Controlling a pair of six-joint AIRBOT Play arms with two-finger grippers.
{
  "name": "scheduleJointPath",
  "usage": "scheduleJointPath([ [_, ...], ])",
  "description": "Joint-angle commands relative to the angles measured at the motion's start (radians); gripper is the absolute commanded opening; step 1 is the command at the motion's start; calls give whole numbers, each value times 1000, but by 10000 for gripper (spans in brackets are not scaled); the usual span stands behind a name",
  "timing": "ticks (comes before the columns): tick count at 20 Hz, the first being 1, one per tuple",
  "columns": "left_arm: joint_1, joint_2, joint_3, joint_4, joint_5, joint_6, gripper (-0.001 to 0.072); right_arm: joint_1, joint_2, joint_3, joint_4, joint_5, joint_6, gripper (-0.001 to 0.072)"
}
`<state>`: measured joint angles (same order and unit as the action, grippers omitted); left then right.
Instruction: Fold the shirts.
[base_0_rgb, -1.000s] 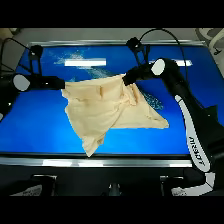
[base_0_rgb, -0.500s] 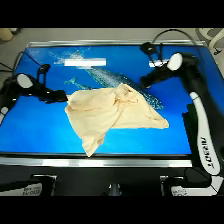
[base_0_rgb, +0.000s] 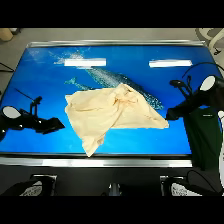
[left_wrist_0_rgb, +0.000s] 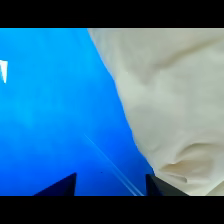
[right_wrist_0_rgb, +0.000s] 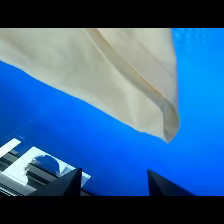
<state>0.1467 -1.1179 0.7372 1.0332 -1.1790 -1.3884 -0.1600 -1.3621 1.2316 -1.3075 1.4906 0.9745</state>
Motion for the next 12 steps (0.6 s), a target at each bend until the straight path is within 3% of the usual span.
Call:
scheduleJointPath([
  [1, -38, 26, -143, -77, 81, 28, 531, -16, 63, -117, 18, -56, -14, 412],
  [7, -185, -36, -150, -194, 237, 27, 530, -16, 68, -117, 18, -68, -14, 405],
  [9, -190, -57, -150, -226, 289, 27, 500, -16, 68, -117, 16, -66, -14, 405],
  [12, -192, -93, -150, -226, 278, 27, 500, -16, 68, -117, 13, -68, -15, 405],
])
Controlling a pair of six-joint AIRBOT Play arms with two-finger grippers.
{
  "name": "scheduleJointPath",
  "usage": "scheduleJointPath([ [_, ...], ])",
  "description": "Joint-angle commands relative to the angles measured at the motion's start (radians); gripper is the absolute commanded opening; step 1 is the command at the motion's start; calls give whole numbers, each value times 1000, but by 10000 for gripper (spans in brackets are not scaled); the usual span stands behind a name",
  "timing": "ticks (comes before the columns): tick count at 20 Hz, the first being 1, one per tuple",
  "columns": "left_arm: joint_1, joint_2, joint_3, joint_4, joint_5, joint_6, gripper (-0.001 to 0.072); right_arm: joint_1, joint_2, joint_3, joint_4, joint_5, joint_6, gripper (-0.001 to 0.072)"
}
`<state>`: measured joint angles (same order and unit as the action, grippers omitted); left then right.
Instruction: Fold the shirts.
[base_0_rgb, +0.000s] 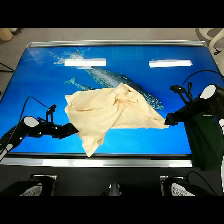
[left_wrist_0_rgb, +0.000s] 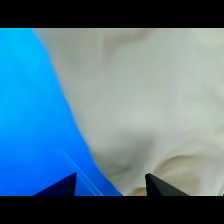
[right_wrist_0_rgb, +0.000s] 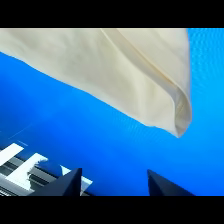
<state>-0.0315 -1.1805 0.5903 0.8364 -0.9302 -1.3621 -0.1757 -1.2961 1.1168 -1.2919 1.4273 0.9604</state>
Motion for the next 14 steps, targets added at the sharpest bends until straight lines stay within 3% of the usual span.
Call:
scheduleJointPath([
  [1, -19, -37, -3, -29, 18, 2, 500, 0, 2, -2, -2, -10, -1, 405],
  [5, -51, -39, -3, -29, 16, 1, 490, 0, 2, -2, -6, -26, 10, 413],
  [7, -51, -39, -3, -30, 25, 1, 404, 0, 6, 7, 0, -33, 29, 440],
  [8, -50, -39, -3, -30, 34, -2, 376, 0, 19, 36, -18, -43, 20, 494],
  [9, -50, -39, -3, -29, 43, -18, 370, 0, 39, 91, -47, -43, 17, 497],
  [11, -50, -39, -3, -33, 61, -36, 254, 0, 73, 236, -90, -43, 19, 498],
  [14, -50, -39, -3, -33, 68, -35, 254, 0, 84, 417, -98, -55, 41, 495],
])
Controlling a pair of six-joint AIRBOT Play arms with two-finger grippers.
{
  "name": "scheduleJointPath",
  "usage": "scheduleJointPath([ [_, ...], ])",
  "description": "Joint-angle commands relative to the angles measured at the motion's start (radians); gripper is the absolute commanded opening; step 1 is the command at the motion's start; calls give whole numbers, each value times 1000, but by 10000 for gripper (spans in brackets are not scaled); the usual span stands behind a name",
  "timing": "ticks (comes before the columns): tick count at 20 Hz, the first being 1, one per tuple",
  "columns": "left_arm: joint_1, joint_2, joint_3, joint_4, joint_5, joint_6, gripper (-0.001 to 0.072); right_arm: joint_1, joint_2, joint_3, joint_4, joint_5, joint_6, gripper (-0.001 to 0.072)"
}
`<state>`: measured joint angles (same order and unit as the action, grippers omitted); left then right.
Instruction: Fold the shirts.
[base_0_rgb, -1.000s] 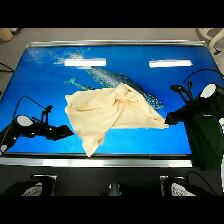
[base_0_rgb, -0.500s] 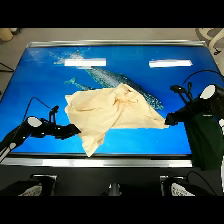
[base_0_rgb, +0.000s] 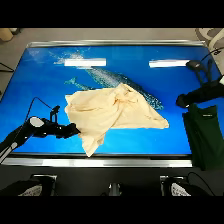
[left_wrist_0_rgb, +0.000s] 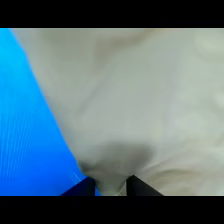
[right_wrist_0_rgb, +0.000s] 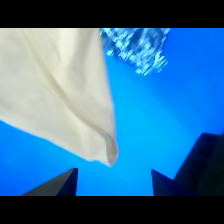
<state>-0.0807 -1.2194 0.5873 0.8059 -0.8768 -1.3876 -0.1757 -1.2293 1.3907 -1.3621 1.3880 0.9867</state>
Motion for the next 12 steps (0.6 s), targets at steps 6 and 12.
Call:
scheduleJointPath([
  [6, -1, 0, 0, -3, 10, -10, 254, 0, -162, 143, -25, -3, 23, 492],
  [12, -1, 0, 0, -2, 6, -6, 254, 13, -21, -109, -8, 139, 34, 487],
])
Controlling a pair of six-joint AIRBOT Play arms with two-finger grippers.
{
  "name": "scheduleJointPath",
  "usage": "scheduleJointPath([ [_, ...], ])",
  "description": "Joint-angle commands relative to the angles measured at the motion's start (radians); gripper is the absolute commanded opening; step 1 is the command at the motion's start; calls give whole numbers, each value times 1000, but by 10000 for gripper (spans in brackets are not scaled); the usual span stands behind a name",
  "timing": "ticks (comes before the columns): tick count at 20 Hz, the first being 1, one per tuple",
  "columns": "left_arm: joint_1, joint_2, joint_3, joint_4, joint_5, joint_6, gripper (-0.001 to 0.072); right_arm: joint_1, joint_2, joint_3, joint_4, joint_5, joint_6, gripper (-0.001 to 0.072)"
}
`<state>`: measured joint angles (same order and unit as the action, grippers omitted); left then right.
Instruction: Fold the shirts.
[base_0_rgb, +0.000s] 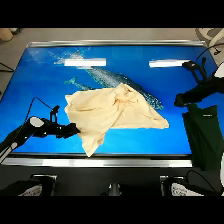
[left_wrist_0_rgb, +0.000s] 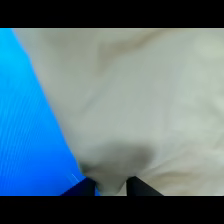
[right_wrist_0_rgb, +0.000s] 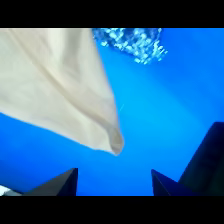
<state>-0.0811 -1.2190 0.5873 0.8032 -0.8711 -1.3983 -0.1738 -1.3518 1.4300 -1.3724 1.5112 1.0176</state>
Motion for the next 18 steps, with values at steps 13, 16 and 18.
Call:
scheduleJointPath([
  [13, 0, 0, 1, 0, 0, 11, 254, 13, 362, -517, 13, -220, 7, 486],
  [16, 0, 0, 1, 0, 1, 11, 255, 13, 362, -517, 12, -221, 8, 486],
  [18, 0, 0, 1, 0, 1, 12, 255, 13, 362, -517, 12, -223, 7, 486],
])
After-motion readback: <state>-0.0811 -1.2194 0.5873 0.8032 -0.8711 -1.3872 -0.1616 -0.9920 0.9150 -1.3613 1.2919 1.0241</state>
